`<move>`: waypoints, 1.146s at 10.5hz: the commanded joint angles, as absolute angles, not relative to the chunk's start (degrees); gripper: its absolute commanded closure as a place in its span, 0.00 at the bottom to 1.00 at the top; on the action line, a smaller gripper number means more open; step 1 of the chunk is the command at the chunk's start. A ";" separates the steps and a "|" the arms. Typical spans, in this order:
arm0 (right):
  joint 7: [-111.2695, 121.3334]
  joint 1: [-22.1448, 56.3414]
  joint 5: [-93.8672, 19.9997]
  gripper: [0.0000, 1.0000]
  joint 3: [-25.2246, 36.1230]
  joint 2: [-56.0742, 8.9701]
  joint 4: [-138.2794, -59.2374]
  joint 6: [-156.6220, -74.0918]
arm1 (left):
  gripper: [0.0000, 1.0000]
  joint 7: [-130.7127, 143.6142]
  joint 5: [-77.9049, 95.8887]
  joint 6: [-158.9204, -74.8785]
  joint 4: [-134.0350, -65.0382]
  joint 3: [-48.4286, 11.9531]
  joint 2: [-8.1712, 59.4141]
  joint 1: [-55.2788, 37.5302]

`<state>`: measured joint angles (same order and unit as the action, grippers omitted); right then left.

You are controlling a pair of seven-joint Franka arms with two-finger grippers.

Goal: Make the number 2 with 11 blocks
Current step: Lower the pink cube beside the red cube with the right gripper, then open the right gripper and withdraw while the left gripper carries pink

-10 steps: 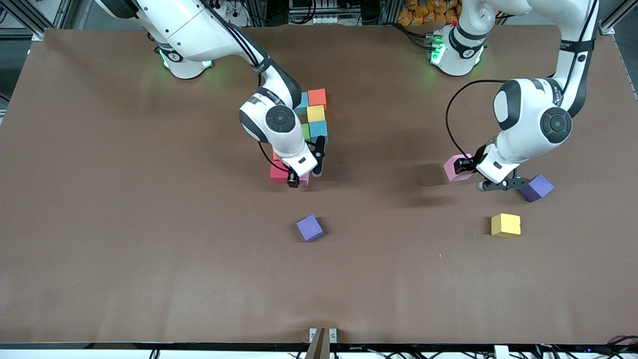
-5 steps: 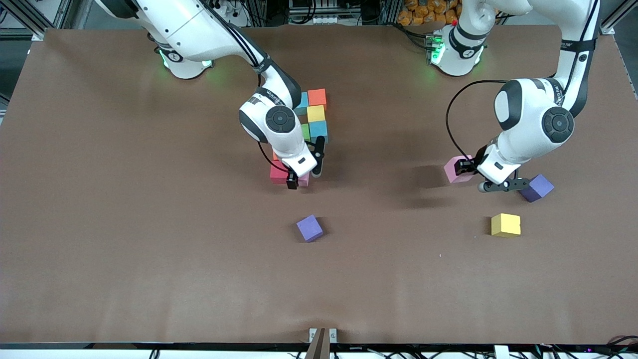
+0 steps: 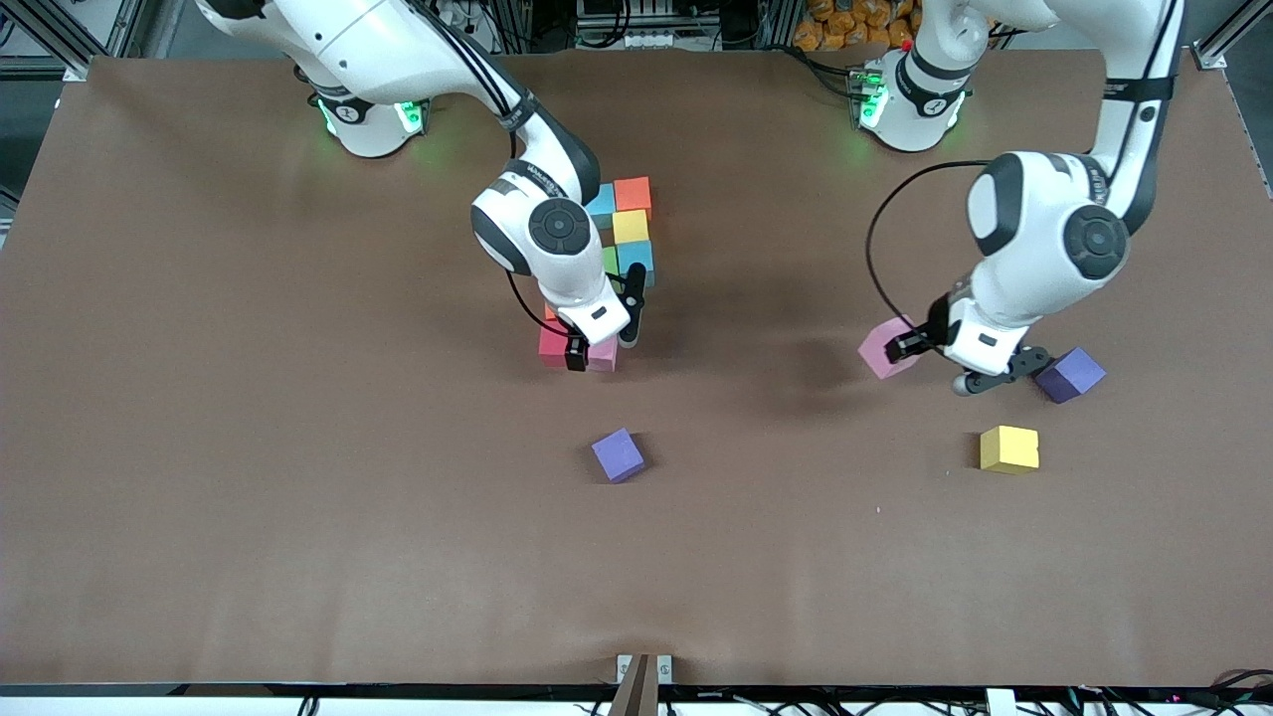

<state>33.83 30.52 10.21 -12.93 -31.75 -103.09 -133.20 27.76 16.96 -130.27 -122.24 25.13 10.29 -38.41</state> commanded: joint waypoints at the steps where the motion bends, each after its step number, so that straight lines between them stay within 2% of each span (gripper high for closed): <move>1: 32.43 31.20 9.15 0.00 -12.83 -28.57 -103.97 -130.44 | 1.00 36.35 17.84 -129.29 -119.98 23.56 10.90 -39.37; 4: 32.52 29.72 4.31 0.00 -11.61 -23.14 -102.40 -120.28 | 1.00 51.62 17.84 -129.29 -115.60 23.55 14.31 -44.81; 8: 33.92 21.04 -0.69 0.00 -0.47 -15.74 -98.45 -109.18 | 1.00 66.49 18.02 -129.29 -109.88 22.68 19.32 -49.30; 12: 37.34 10.31 -5.16 0.00 12.01 -15.46 -97.29 -108.19 | 1.00 81.37 28.17 -129.29 -103.19 21.62 25.74 -52.81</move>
<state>36.19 12.85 -1.71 8.63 -14.97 -97.28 -108.64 77.55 23.83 -130.28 -106.88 21.02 22.80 -51.12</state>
